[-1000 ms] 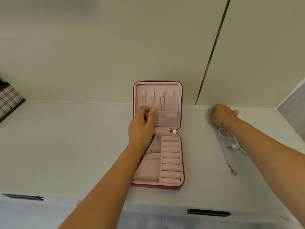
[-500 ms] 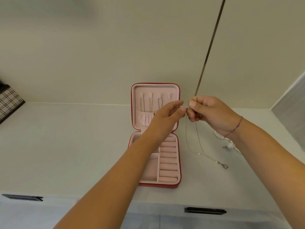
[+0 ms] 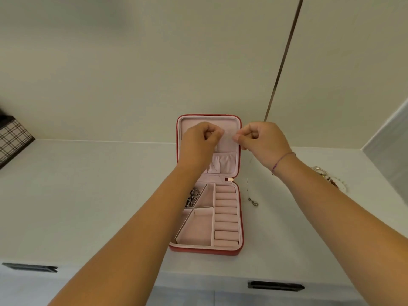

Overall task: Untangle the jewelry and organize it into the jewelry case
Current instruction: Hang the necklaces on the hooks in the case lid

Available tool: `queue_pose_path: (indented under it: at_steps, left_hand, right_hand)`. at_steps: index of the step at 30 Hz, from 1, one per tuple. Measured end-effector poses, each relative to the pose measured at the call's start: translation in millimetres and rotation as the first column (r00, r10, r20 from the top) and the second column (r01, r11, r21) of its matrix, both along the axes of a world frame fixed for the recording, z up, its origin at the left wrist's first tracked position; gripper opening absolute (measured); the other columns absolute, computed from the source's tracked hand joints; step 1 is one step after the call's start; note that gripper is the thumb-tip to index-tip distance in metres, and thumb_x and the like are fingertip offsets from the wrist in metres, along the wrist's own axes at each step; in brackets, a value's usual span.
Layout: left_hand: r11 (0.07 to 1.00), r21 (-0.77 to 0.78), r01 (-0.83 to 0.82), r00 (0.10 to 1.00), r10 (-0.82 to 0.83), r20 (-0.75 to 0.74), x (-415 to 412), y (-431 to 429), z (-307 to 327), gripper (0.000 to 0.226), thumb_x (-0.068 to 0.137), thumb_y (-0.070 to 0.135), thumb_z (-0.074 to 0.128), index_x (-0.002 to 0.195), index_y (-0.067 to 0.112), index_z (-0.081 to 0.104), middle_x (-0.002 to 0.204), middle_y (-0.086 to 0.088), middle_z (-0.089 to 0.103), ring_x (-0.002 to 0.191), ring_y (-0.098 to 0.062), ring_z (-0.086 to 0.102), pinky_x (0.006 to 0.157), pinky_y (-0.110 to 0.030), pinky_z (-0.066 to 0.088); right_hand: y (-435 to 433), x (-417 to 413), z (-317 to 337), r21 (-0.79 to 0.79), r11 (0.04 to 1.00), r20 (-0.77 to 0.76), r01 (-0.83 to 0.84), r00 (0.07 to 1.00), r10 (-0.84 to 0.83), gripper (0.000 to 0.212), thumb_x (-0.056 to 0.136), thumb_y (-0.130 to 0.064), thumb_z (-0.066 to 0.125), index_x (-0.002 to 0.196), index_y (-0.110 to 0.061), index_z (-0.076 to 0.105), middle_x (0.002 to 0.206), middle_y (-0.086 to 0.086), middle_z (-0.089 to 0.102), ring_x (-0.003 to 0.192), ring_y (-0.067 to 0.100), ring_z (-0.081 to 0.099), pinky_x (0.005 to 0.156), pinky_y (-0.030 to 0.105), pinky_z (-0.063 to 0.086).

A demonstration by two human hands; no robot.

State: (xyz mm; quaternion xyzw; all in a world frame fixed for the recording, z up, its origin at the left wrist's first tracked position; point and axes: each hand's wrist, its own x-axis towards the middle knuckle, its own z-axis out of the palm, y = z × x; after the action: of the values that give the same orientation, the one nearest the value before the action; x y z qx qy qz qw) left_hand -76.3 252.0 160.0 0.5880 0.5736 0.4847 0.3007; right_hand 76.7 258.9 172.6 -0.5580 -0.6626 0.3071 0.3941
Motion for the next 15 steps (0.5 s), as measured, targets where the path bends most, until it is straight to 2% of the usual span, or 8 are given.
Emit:
queue_pose_path:
  at_steps: [3,5,7,10,15]
  left_hand:
    - [0.989,0.042,-0.139,0.990,0.140,-0.026,9,8,-8,0.011,0.092,0.020,0.062,0.086,0.012,0.066,0.062,0.011,0.054,0.054,-0.002,0.047,0.051,-0.009,0.037]
    - [0.973,0.038,-0.229,0.973,0.229,-0.011,16,13,-14,0.012,0.091,0.022,0.062,0.085,0.012,0.065,0.063,0.012,0.054,0.055,-0.002,0.048,0.049,-0.007,0.037]
    - [0.953,0.037,-0.300,0.954,0.301,-0.015,21,18,-17,0.014,0.090,0.025,0.062,0.084,0.013,0.064,0.066,0.010,0.058,0.059,-0.005,0.052,0.051,-0.011,0.039]
    - [0.933,0.062,-0.355,0.932,0.358,-0.055,27,22,-20,0.016,0.090,0.029,0.061,0.085,0.014,0.065,0.072,0.005,0.064,0.065,-0.013,0.058,0.061,-0.029,0.048]
    - [0.917,0.064,-0.395,0.903,0.400,-0.159,33,24,-22,0.015,0.089,0.029,0.061,0.082,0.017,0.065,0.072,0.003,0.066,0.068,-0.018,0.062,0.063,-0.035,0.053]
  right_hand:
    - [7,-11,-14,0.051,0.981,-0.039,0.189,0.982,-0.187,0.011,0.082,-0.023,0.071,0.074,-0.017,0.065,0.065,-0.003,0.061,0.061,0.012,0.055,0.063,0.023,0.046]
    - [9,-20,-21,0.057,0.952,-0.084,0.300,0.952,-0.295,0.016,0.080,-0.028,0.072,0.070,-0.019,0.062,0.063,-0.009,0.058,0.061,0.010,0.053,0.061,0.025,0.045]
    - [10,-29,-26,0.068,0.919,-0.084,0.390,0.920,-0.384,0.019,0.080,-0.033,0.070,0.069,-0.022,0.060,0.065,-0.010,0.058,0.065,0.013,0.056,0.060,0.027,0.045]
    - [11,-37,-28,0.074,0.870,-0.053,0.488,0.873,-0.485,0.022,0.082,-0.037,0.066,0.071,-0.020,0.057,0.068,-0.009,0.057,0.067,0.015,0.055,0.053,0.026,0.038]
    - [14,-40,-30,0.045,0.820,-0.007,0.570,0.821,-0.571,0.023,0.083,-0.037,0.062,0.071,-0.020,0.053,0.061,-0.010,0.047,0.059,0.011,0.044,0.047,0.022,0.026]
